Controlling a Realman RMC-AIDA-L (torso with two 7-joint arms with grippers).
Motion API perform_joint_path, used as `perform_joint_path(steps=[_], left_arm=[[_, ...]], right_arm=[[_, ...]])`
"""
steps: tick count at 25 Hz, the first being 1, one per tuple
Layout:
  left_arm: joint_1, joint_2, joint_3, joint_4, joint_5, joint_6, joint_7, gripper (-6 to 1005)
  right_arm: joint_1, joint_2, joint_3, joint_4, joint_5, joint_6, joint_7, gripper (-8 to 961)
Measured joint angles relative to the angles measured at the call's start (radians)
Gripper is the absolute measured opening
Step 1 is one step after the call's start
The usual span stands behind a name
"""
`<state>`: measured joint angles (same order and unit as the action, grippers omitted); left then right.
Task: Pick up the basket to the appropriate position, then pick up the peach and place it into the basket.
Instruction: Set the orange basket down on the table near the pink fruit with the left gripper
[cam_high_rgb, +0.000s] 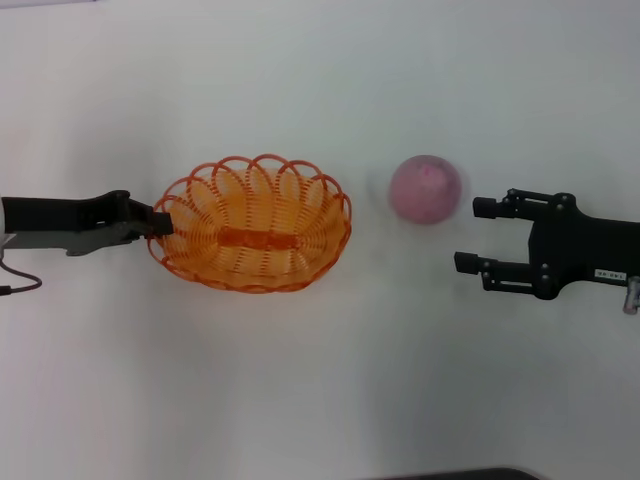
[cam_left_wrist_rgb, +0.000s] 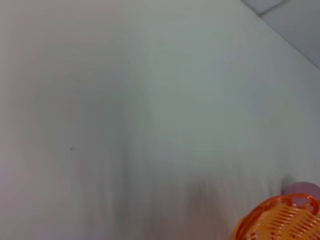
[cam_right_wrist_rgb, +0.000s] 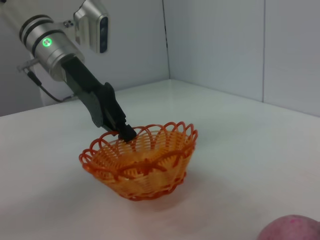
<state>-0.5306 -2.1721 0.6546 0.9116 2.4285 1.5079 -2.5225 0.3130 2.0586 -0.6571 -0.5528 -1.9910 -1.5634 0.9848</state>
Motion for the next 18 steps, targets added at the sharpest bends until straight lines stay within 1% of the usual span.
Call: perform_joint_path(steps=[6,13,18], left_arm=[[0.025,-0.002,0.01,-0.004,-0.036,-0.021,0.0,61],[0.074,-0.003,0.12,-0.009,-0.106,-0.095,-0.009,62],[0.091,-0.003,0.15,-0.009,-0.131,-0.119,-0.011,61]], right_arm=[[0.001,0.001,0.013,-0.001,0.0,0.001,0.0,769],[0.003,0.003,0.018,0.001,-0.003,0.003,0.0,769],[0.003,0.003,0.017,0.001,-0.004,0.002,0.0,769]])
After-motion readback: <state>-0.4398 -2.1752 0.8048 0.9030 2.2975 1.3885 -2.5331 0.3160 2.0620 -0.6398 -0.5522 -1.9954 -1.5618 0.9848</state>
